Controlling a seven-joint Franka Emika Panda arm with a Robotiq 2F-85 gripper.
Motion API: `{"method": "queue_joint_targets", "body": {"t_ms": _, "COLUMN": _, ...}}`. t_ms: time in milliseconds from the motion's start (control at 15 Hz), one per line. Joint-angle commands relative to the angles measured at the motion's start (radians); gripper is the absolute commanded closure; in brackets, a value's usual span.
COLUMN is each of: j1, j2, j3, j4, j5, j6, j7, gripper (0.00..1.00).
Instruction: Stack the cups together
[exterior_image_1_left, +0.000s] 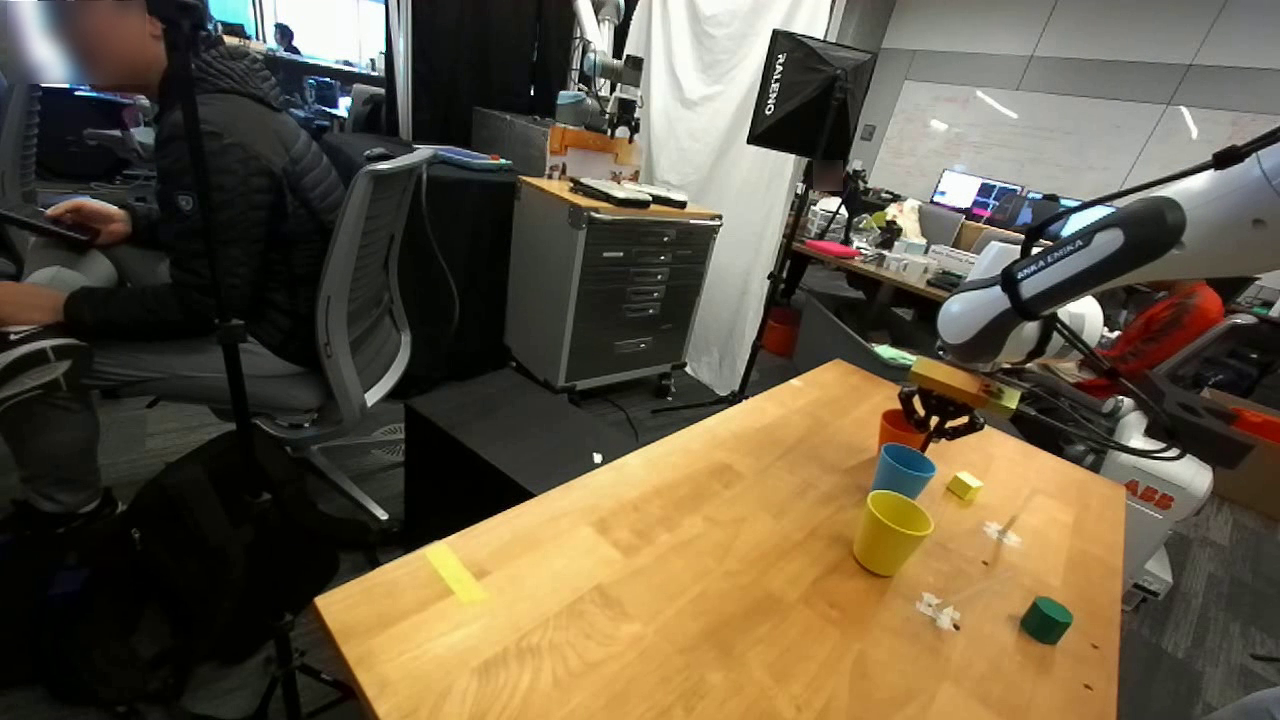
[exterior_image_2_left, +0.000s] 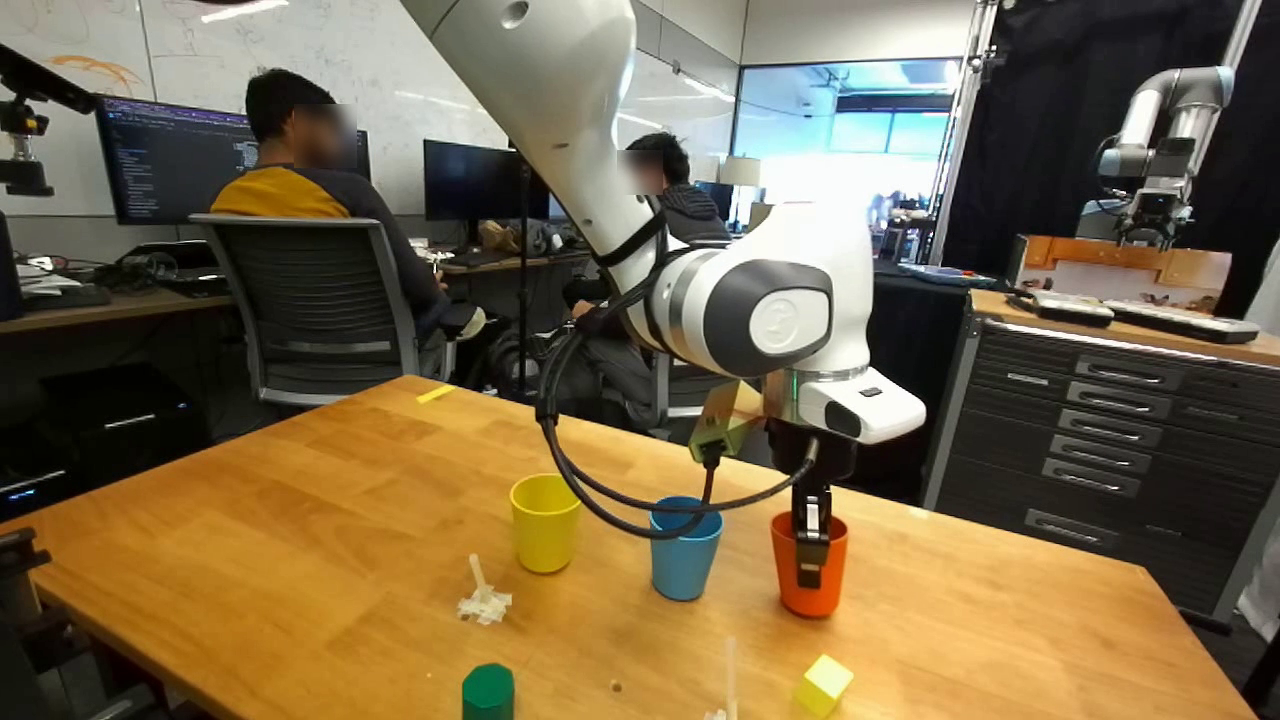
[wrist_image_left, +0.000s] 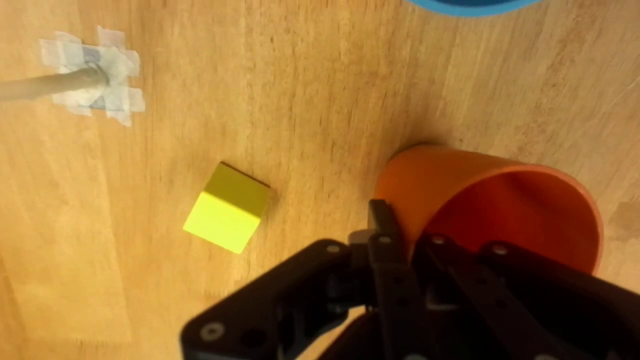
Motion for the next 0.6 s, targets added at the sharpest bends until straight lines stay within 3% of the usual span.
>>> {"method": "queue_joint_targets", "body": {"t_ms": 0, "j1": 0.006, "j2": -0.046, "j3": 0.015, "j4": -0.023, "j5": 0.025, "j6": -0.023, "j7": -0.032, "gripper": 0.93}}
{"method": "queue_joint_targets", "body": {"t_ms": 533, "j1": 0.013, "j2": -0.217, "j3": 0.091, "j4": -0.123, "j5": 0.083, "j6": -0.041, "j7": -0.098, "gripper": 0.94}}
